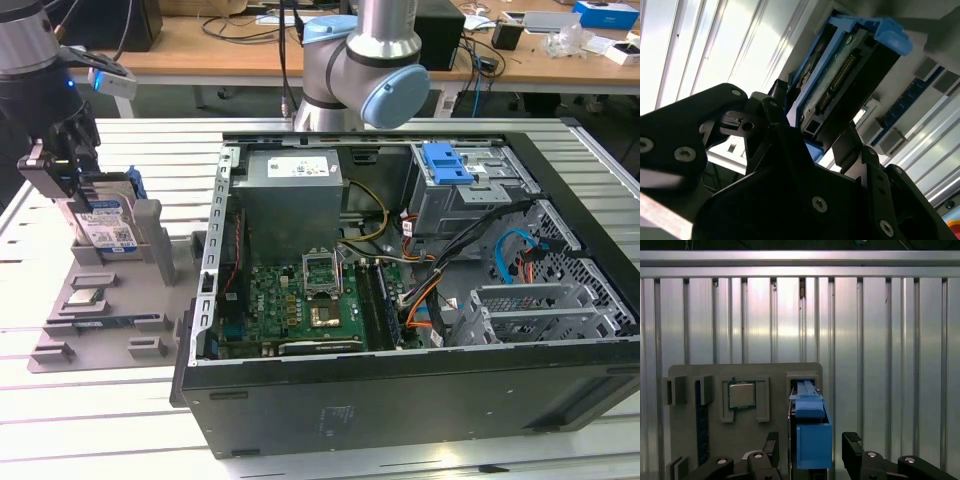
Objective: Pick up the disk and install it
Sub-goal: 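Pick up the disk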
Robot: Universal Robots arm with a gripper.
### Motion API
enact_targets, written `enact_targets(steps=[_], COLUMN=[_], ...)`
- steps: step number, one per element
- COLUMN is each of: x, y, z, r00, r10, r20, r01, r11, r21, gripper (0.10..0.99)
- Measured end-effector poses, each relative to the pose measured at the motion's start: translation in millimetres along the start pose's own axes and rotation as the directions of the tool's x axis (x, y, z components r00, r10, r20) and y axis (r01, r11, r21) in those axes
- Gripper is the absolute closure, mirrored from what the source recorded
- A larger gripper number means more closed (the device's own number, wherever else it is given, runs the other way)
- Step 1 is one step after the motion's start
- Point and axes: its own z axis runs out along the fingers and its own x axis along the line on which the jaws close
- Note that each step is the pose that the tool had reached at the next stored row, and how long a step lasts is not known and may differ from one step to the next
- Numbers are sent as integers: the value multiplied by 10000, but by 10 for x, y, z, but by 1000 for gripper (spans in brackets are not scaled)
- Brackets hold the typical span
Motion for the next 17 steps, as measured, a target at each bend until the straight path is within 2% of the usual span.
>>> enact_targets(steps=[4, 8, 17], x=[0, 0, 1], y=[14, 86, 167], z=[2, 12, 27], r00=[10000, 10000, 10000], r10=[1, -1, -1], r20=[0, 0, 0], r01=[-1, 1, 1], r11=[10000, 10000, 10000], r21=[-1, -1, 0], gripper=[471, 471, 471])
